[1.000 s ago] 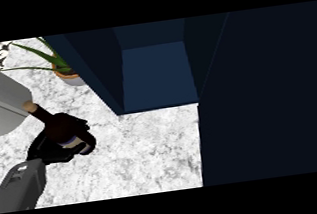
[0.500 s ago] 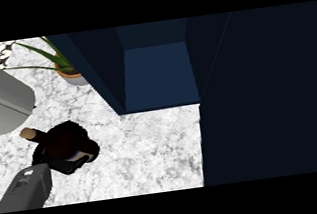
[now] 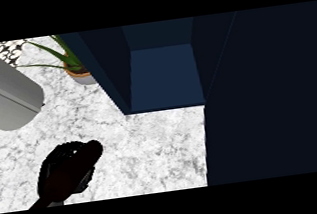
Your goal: Pick up the wine, place it into the cabinet and close the cabinet
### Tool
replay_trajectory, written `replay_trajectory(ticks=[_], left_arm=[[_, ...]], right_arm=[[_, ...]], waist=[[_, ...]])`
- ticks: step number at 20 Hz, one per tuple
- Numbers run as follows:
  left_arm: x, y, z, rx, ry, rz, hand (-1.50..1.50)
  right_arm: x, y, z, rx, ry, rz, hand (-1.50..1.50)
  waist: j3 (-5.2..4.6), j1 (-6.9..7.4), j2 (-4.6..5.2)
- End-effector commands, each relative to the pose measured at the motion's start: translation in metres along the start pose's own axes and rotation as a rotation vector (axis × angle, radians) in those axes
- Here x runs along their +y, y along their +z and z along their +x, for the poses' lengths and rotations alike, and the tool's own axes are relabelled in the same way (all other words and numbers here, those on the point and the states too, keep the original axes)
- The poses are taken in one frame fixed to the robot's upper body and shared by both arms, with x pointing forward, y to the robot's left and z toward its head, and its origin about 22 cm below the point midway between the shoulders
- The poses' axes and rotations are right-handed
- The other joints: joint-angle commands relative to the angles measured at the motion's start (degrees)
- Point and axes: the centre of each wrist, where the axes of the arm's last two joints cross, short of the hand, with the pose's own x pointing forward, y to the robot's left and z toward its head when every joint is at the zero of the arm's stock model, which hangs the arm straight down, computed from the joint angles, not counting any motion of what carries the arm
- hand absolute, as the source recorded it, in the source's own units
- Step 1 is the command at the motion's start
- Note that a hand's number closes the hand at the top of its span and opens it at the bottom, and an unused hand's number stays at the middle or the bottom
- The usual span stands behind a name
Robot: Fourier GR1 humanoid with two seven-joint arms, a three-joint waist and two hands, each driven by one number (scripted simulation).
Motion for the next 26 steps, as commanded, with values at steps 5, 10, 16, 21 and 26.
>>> replay_trajectory(ticks=[5,10,16,21,26], left_arm=[[-0.037,0.05,-0.025,-0.008,0.153,-0.064,1.5],[-0.058,0.038,0.001,-0.072,0.141,-0.091,1.5],[-0.085,0.041,0.044,-0.053,0.165,-0.123,1.5],[-0.102,0.038,0.095,-0.078,0.162,-0.155,1.5],[-0.145,0.0,0.117,-0.136,0.146,-0.123,1.5]], right_arm=[[0.008,-0.007,-0.014,-0.01,-0.012,0.003,-1.5],[-0.005,-0.005,-0.001,-0.01,-0.016,-0.006,-1.5],[-0.008,0.005,-0.008,-0.013,-0.016,0.023,-1.5],[-0.004,0.001,-0.019,-0.01,-0.033,0.0,-1.5],[-0.016,-0.004,-0.02,0.024,-0.019,0.007,-1.5]], waist=[[-0.78,0.04,0.76],[-0.75,-0.23,0.73],[-0.75,-0.52,0.75],[-0.75,-0.43,0.76],[-0.77,-0.71,0.85]])
